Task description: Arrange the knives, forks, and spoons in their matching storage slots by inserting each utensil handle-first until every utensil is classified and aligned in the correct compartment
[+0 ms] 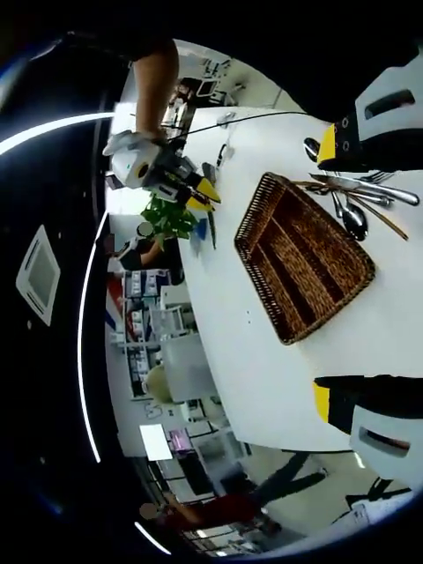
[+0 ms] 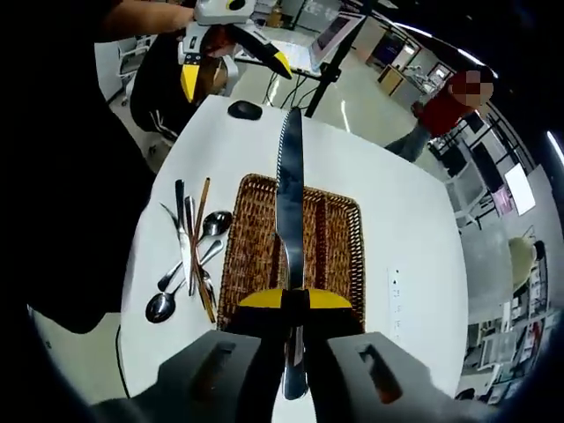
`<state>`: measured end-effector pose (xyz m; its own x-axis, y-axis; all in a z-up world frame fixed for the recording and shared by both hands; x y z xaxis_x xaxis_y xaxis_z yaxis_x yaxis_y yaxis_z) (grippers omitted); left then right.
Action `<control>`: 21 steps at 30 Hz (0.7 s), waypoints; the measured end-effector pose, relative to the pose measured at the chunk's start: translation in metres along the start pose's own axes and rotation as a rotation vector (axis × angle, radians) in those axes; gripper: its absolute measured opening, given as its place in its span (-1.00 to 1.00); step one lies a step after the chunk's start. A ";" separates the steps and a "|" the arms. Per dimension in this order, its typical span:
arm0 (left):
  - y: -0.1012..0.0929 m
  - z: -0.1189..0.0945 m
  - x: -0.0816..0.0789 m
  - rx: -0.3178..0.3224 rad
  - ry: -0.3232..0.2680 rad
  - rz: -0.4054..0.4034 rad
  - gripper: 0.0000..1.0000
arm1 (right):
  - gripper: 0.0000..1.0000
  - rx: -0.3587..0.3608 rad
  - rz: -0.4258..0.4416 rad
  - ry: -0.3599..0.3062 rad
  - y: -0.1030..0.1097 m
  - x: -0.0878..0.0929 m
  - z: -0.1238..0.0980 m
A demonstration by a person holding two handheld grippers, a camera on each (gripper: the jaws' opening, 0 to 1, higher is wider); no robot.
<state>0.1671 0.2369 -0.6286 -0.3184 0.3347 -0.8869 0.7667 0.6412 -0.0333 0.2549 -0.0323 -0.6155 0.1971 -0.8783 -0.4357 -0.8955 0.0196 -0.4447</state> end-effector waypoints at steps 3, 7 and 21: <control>0.000 0.000 0.000 -0.001 -0.005 0.003 1.00 | -0.94 0.003 -0.001 -0.004 -0.002 -0.003 0.002; -0.001 -0.001 0.001 0.001 -0.002 0.008 1.00 | -0.94 0.003 -0.003 -0.006 -0.004 -0.004 0.006; 0.007 -0.002 0.007 -0.011 -0.003 0.008 1.00 | -0.94 0.011 0.003 0.000 -0.008 -0.005 0.022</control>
Point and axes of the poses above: the point that each gripper's makers call its tool centre point, and the gripper's own axes: z roughly forward along the fingers, y roughly to its left, x roughly out of its underside, the point moved 6 cm from there along -z, roughly backward along the fingers, and after that the axes turned 7 degrees about x, right-handed, at the moved point
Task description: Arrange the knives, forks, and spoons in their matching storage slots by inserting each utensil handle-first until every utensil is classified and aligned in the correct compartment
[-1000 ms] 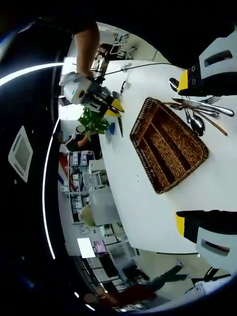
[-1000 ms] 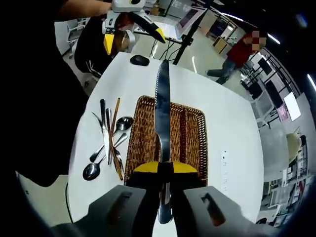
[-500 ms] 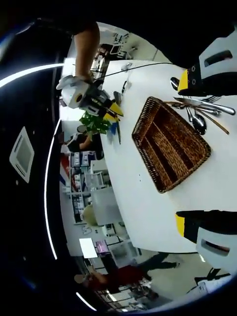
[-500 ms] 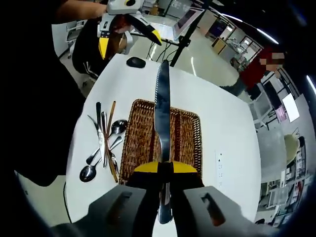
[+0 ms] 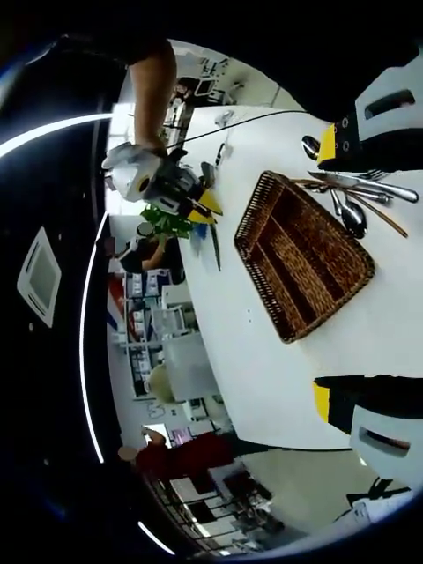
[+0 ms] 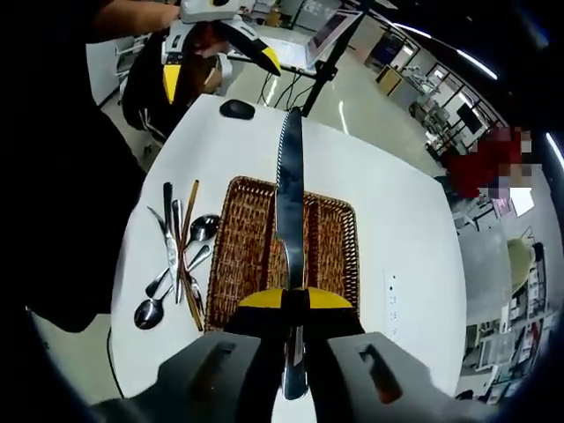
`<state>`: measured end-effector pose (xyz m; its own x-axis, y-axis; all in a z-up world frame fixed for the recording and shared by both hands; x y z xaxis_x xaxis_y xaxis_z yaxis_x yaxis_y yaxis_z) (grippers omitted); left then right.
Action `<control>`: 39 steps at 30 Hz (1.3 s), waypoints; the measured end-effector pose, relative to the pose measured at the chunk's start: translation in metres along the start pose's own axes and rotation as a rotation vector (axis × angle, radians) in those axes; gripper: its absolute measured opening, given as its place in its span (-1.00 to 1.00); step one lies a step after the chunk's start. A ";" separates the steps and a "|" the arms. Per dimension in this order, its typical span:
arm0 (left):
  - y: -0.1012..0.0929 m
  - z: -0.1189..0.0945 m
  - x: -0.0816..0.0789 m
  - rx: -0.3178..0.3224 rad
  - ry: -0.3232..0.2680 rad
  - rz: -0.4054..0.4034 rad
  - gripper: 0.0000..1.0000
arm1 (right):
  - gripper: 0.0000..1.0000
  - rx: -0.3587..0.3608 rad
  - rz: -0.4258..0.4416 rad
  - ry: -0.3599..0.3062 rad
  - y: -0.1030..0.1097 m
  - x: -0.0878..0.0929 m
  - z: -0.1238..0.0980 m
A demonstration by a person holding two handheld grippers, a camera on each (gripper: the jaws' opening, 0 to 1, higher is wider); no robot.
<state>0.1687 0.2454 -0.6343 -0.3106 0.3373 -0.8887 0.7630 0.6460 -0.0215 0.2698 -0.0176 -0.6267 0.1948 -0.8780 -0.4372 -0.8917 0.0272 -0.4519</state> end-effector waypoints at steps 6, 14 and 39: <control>0.003 0.001 0.002 -0.007 0.002 -0.001 1.00 | -0.94 -0.001 0.002 -0.009 0.002 -0.004 0.009; 0.005 0.002 0.004 -0.023 0.006 -0.004 1.00 | -0.94 -0.007 0.011 0.007 0.003 -0.002 0.017; 0.004 -0.004 0.012 -0.036 -0.003 -0.011 1.00 | -0.93 -0.009 0.030 0.030 0.017 0.003 0.040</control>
Point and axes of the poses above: the point that each gripper's makers call its tool centre point, and the gripper's own axes: z roughly forward along the fingers, y roughly to its left, x roughly out of its underside, the point moved 6 cm from there along -z, roughly backward along the fingers, and after that the axes turned 7 degrees about x, right-handed, at the moved point
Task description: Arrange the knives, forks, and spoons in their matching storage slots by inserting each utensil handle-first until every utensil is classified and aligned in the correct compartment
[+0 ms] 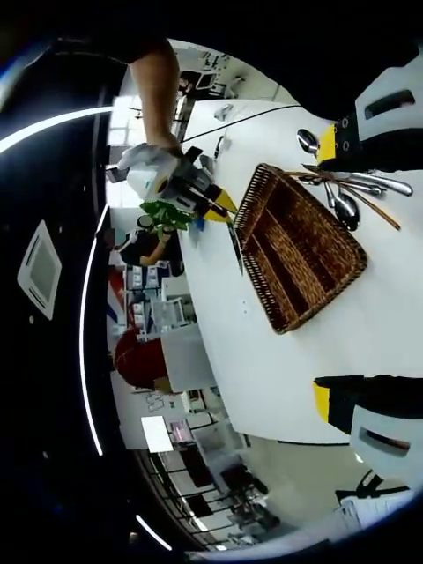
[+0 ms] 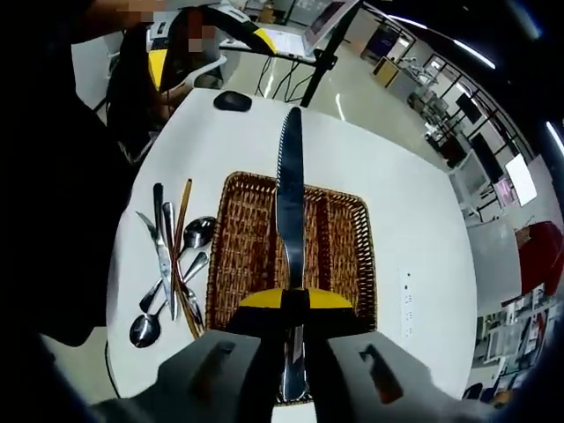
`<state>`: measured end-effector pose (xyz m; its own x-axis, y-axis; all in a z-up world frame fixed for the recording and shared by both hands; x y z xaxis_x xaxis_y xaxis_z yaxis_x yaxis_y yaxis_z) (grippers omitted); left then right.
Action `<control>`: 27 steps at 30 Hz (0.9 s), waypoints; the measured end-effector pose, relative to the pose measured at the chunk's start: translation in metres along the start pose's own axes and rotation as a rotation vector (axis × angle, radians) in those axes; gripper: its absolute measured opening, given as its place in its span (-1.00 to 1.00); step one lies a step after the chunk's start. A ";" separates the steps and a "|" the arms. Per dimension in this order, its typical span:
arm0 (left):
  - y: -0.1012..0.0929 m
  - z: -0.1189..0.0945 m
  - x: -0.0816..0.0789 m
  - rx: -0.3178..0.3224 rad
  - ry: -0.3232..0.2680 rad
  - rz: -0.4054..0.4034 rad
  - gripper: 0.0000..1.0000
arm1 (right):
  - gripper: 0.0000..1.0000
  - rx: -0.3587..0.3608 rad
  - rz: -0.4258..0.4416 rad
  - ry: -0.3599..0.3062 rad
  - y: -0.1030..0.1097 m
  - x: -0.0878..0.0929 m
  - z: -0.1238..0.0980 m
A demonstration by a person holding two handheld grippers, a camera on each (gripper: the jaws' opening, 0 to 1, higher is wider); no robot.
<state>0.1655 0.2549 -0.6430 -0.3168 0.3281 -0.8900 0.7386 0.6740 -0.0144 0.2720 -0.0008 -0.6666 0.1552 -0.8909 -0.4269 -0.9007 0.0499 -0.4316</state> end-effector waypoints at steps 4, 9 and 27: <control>-0.001 -0.002 0.001 0.003 0.001 -0.002 1.00 | -0.93 0.000 0.007 0.003 0.004 0.003 0.006; -0.001 -0.004 0.002 0.001 0.004 -0.004 1.00 | -0.93 0.000 0.009 0.007 0.010 0.005 0.012; 0.006 -0.012 0.004 -0.019 0.010 -0.009 1.00 | -0.94 -0.009 0.019 0.024 0.020 0.018 0.036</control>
Point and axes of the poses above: the point that each gripper's makers call its tool centre point, and the gripper's own axes: z roughly forward along the fingers, y roughly to its left, x roughly out of its underside, the point moved 6 cm from there along -z, roughly backward along the fingers, and after that the axes turned 7 degrees about x, right-handed, at the moved point
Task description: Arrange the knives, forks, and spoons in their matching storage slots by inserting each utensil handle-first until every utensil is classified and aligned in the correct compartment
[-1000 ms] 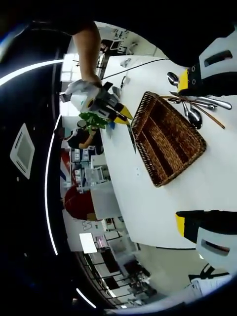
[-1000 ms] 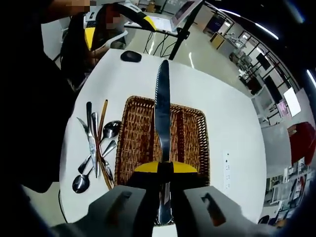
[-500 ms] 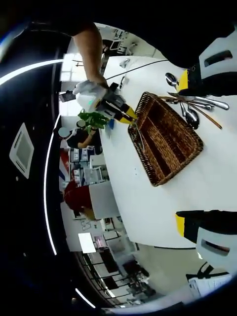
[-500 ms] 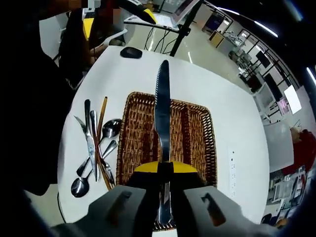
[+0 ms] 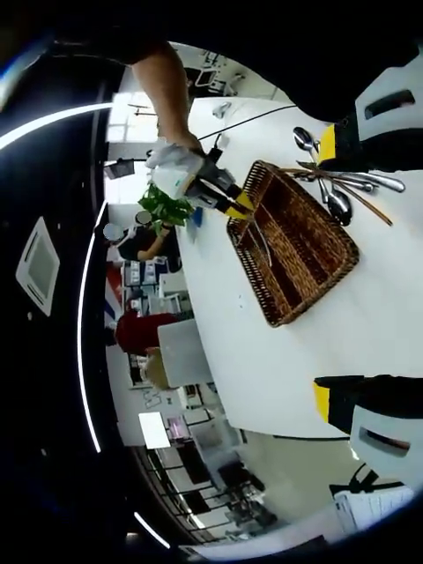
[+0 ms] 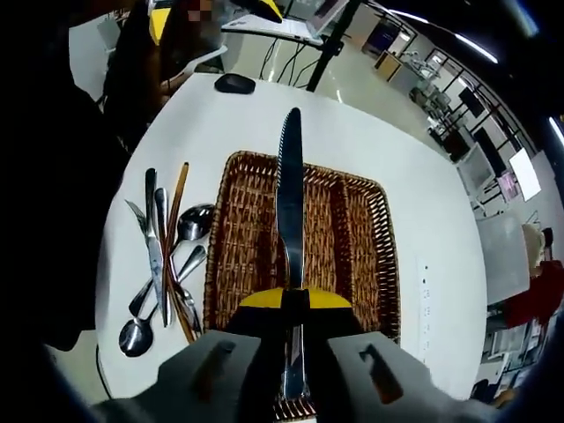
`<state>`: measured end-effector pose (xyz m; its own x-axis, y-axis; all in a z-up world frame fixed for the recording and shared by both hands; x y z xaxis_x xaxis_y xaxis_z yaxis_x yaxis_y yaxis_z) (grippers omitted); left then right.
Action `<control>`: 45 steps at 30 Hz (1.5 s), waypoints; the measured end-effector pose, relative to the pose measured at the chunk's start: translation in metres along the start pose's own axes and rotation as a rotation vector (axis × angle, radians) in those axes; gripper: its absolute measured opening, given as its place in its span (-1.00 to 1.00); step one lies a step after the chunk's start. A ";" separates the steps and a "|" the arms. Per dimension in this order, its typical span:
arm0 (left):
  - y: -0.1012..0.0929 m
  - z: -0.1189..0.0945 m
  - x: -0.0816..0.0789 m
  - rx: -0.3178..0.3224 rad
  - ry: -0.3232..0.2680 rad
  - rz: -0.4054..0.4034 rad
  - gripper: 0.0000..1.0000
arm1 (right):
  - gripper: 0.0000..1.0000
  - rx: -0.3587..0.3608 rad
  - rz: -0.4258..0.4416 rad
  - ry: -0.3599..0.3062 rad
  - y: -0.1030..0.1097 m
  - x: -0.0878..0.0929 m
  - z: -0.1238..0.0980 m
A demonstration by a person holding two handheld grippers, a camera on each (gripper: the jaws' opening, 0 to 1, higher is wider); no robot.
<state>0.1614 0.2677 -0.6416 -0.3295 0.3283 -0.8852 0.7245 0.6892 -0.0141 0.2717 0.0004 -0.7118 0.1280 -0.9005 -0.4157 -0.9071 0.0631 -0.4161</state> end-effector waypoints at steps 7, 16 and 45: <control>-0.001 0.000 0.002 -0.001 0.005 -0.005 1.00 | -0.94 0.006 0.021 0.004 0.005 0.006 0.010; -0.001 -0.001 0.002 -0.012 0.005 0.001 1.00 | -0.94 -0.019 0.033 0.029 0.009 0.007 0.024; 0.008 -0.008 0.015 -0.040 0.013 -0.027 1.00 | -1.00 -0.055 0.035 0.107 0.038 0.021 0.083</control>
<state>0.1571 0.2832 -0.6513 -0.3566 0.3179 -0.8785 0.6908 0.7228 -0.0189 0.2729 0.0193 -0.8033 0.0550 -0.9392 -0.3389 -0.9314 0.0740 -0.3564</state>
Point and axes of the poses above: the point that each gripper's makers call its tool centre point, and the gripper's own axes: z roughly forward along the fingers, y roughly to its left, x roughly out of its underside, the point moved 6 cm from there along -z, roughly backward along the fingers, and after that the axes turned 7 degrees about x, right-handed, at the moved point
